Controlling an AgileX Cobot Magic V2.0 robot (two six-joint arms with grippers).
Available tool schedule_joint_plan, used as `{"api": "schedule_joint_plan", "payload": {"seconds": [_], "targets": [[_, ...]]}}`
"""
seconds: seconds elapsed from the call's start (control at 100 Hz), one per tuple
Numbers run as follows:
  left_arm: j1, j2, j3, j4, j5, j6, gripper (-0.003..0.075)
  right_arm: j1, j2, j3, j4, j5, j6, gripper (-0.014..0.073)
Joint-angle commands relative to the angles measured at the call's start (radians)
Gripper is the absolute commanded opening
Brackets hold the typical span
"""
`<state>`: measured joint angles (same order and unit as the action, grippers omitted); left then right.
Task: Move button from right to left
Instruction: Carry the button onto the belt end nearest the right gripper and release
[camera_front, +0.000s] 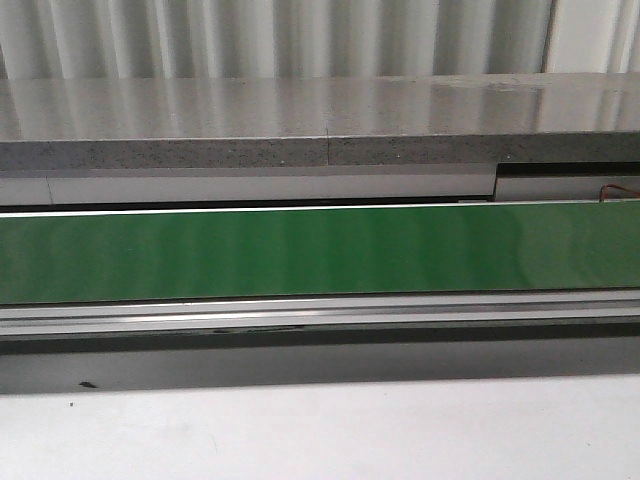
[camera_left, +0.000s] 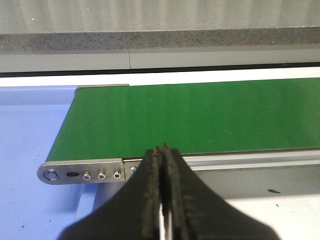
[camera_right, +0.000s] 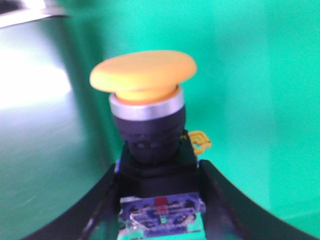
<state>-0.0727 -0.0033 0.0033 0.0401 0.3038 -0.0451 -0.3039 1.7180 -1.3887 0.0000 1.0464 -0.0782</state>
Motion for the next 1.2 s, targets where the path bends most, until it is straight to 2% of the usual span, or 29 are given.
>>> {"api": "schedule_joint_plan", "payload": {"seconds": [0.0, 0.13, 0.36, 0.79, 0.87, 0.89, 0.94, 0.98, 1.03, 1.19], "targets": [[-0.003, -0.032, 0.040, -0.004, -0.077, -0.007, -0.0020, 0.034, -0.081, -0.033, 0.025, 0.021, 0.000, 0.0204], [-0.003, -0.032, 0.040, -0.004, -0.077, -0.007, -0.0021, 0.092, -0.085, -0.028, 0.076, 0.070, 0.000, 0.0204], [-0.003, -0.032, 0.040, -0.004, -0.077, -0.007, -0.0021, 0.170, -0.084, 0.021, 0.089, 0.056, 0.052, 0.0204], [-0.003, -0.032, 0.040, -0.004, -0.077, -0.007, -0.0021, 0.180, -0.026, 0.049, 0.089, 0.016, 0.096, 0.0209], [-0.003, -0.032, 0.040, -0.004, -0.077, -0.007, -0.0021, 0.180, -0.023, 0.049, 0.089, 0.014, 0.096, 0.0267], [-0.003, -0.032, 0.040, -0.004, -0.077, -0.007, -0.0021, 0.180, -0.023, 0.049, 0.089, 0.013, 0.096, 0.0323], [-0.003, -0.032, 0.040, -0.004, -0.077, -0.007, -0.0021, 0.180, -0.026, 0.047, 0.089, 0.009, 0.096, 0.0389], [-0.003, -0.032, 0.040, -0.004, -0.077, -0.007, -0.0021, 0.180, -0.029, 0.045, 0.090, 0.008, 0.096, 0.0477], [-0.003, -0.032, 0.040, -0.004, -0.077, -0.007, -0.0020, 0.180, -0.032, 0.039, 0.094, 0.009, 0.096, 0.0535], [-0.003, -0.032, 0.040, -0.004, -0.077, -0.007, -0.0020, 0.183, -0.089, 0.037, 0.161, -0.001, 0.024, 0.0547]]}}
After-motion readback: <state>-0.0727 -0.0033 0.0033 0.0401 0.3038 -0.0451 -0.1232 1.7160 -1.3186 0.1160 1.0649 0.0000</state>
